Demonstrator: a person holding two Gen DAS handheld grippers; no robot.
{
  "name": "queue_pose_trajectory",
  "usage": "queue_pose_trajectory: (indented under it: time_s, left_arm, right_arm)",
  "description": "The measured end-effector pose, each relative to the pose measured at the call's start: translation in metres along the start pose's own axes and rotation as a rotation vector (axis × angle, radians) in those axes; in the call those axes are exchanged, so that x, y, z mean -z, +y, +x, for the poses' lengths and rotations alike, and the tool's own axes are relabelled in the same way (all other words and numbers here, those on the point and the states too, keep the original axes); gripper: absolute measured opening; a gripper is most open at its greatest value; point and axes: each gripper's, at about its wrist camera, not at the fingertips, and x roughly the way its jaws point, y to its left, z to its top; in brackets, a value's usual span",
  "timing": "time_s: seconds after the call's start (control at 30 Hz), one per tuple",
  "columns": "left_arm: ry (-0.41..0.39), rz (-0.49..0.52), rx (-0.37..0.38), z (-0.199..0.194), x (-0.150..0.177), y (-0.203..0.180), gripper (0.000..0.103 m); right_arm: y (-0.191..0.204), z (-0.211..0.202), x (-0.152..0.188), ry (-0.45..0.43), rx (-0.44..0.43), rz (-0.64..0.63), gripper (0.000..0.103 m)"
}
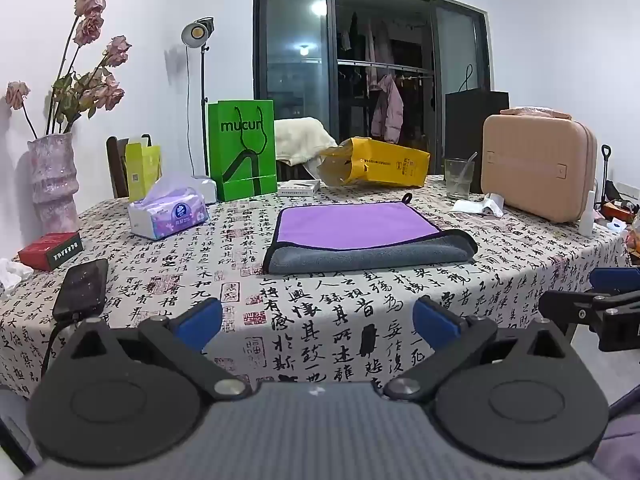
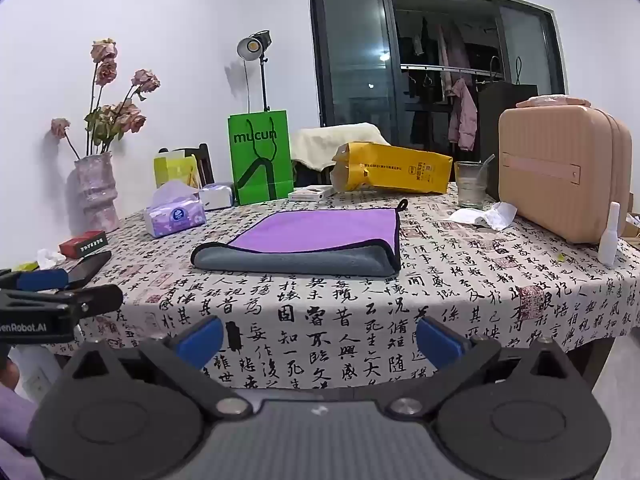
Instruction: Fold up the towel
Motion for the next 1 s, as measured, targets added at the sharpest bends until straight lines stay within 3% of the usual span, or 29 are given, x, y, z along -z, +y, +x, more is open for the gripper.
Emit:
queue_pose_trajectory:
  time_s: [1.0]
  left_arm:
    - [-0.003,0.008,0.004,0.0001,-0.002,-0.0005,0.103]
  right_arm:
    - [-0.0002,0.0032,0.0002,0.001,-0.001,0.005,0.103]
